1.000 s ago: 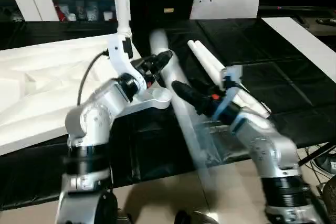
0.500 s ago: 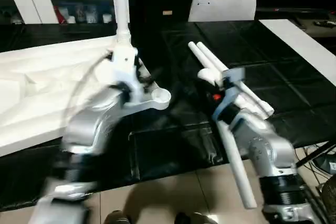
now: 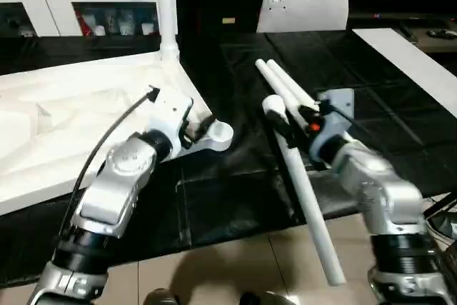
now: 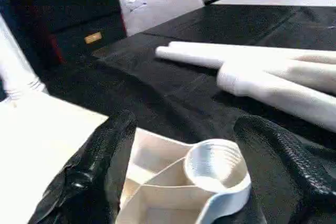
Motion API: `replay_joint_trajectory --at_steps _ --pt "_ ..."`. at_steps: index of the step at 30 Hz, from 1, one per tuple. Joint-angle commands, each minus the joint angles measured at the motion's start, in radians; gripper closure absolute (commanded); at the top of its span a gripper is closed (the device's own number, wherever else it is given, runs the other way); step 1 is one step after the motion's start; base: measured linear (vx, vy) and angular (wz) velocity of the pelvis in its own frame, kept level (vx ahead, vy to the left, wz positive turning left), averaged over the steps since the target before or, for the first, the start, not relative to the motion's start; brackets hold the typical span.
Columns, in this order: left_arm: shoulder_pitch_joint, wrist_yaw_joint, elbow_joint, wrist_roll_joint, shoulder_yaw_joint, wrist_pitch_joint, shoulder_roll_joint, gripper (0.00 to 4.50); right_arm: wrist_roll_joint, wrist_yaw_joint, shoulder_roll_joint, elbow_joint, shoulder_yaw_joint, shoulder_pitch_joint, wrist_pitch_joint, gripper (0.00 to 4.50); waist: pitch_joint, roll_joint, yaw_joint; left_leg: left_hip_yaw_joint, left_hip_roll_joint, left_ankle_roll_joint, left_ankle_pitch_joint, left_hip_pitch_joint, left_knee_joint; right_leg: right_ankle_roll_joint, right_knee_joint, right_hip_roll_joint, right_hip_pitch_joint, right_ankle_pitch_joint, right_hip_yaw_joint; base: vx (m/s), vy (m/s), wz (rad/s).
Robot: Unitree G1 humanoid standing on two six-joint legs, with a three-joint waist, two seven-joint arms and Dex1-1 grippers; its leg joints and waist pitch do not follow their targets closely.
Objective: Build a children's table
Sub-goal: Insert table leg to table base
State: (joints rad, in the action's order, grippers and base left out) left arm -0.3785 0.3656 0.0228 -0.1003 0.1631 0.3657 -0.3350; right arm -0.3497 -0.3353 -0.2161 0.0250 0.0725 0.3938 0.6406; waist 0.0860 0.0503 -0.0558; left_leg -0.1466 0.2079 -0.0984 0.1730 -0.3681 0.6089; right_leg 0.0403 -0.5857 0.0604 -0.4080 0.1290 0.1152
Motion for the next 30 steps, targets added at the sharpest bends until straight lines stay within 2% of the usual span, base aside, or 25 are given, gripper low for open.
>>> replay_joint_trajectory --at_steps 1,2,3,6,9,11,17,23,24,26,30 --pt "0.014 0.023 0.030 0.012 0.027 -0.011 -0.011 0.73 -0.001 0.012 -0.016 -0.034 0.020 -0.012 0.047 0.00 -0.081 -0.012 0.002 -0.002 0.007 0.010 0.262 0.009 -0.068 -0.021 0.099 0.068 0.049 0.544 -0.039 0.000 0.000 0.00" --pt "0.029 0.038 0.040 0.013 0.035 -0.012 -0.017 0.73 -0.014 0.022 -0.020 -0.046 0.022 -0.023 0.081 0.00 -0.081 -0.012 0.003 -0.003 0.008 0.014 0.254 0.007 -0.070 -0.021 0.098 0.068 0.048 0.533 -0.040 0.000 0.000 0.00" --pt "0.052 0.064 0.057 -0.003 0.039 -0.006 -0.024 1.03 -0.039 0.033 -0.021 -0.063 0.033 -0.040 0.141 0.00 -0.078 -0.011 0.005 -0.003 0.007 0.015 0.251 0.008 -0.070 -0.022 0.099 0.066 0.047 0.533 -0.040 0.000 0.000 0.00" --pt "0.081 0.089 0.083 -0.025 0.040 0.011 -0.031 1.03 -0.051 0.045 -0.022 -0.074 0.044 -0.060 0.210 0.00 -0.079 -0.012 0.004 -0.004 0.009 0.017 0.247 0.009 -0.072 -0.012 0.099 0.066 0.047 0.515 -0.040 0.000 0.000 0.00" --pt "0.103 0.102 0.107 -0.029 0.045 0.022 -0.035 1.48 -0.057 0.053 -0.025 -0.077 0.045 -0.080 0.266 0.00 -0.076 -0.012 0.006 -0.003 0.010 0.016 0.257 0.010 -0.074 -0.011 0.101 0.066 0.047 0.523 -0.038 0.000 0.000 0.00" --pt "0.114 0.117 0.126 -0.038 0.051 0.038 -0.037 1.51 -0.060 0.058 -0.026 -0.084 0.044 -0.092 0.301 0.00 -0.074 -0.010 0.006 -0.004 0.009 0.015 0.261 0.011 -0.073 -0.012 0.104 0.068 0.047 0.537 -0.038 0.000 0.000 0.00" --pt "0.129 0.159 0.137 -0.019 0.077 0.039 -0.061 2.02 -0.076 0.071 -0.037 -0.115 0.041 -0.105 0.385 0.00 -0.070 -0.007 0.011 -0.004 0.004 0.012 0.264 0.011 -0.072 -0.045 0.113 0.066 0.045 0.577 -0.035 0.000 0.000 0.00" --pt "0.134 0.199 0.155 -0.018 0.109 0.108 -0.092 2.02 -0.123 0.055 -0.010 -0.130 0.056 -0.121 0.479 0.00 -0.069 -0.009 0.020 0.000 0.002 0.009 0.281 0.012 -0.070 -0.051 0.118 0.068 0.045 0.607 -0.029 0.000 0.000 0.00" --pt "0.135 0.206 0.175 -0.035 0.108 0.134 -0.090 1.85 -0.150 0.056 0.022 -0.121 0.076 -0.117 0.506 0.00 -0.069 -0.009 0.023 0.000 0.003 0.009 0.283 0.012 -0.070 -0.046 0.118 0.070 0.044 0.607 -0.028 0.000 0.000 0.00" --pt "0.134 0.208 0.187 -0.048 0.104 0.145 -0.086 1.85 -0.171 0.067 0.056 -0.105 0.099 -0.112 0.517 0.00 -0.069 -0.010 0.025 0.002 0.005 0.008 0.294 0.014 -0.069 -0.036 0.119 0.073 0.043 0.614 -0.026 0.000 0.000 0.00" --pt "0.128 0.208 0.202 -0.067 0.087 0.178 -0.074 1.50 -0.229 0.104 0.153 -0.057 0.158 -0.074 0.525 0.00 -0.068 -0.011 0.030 0.003 0.001 0.002 0.306 0.016 -0.068 -0.048 0.125 0.073 0.042 0.642 -0.021 0.000 0.000 0.00"
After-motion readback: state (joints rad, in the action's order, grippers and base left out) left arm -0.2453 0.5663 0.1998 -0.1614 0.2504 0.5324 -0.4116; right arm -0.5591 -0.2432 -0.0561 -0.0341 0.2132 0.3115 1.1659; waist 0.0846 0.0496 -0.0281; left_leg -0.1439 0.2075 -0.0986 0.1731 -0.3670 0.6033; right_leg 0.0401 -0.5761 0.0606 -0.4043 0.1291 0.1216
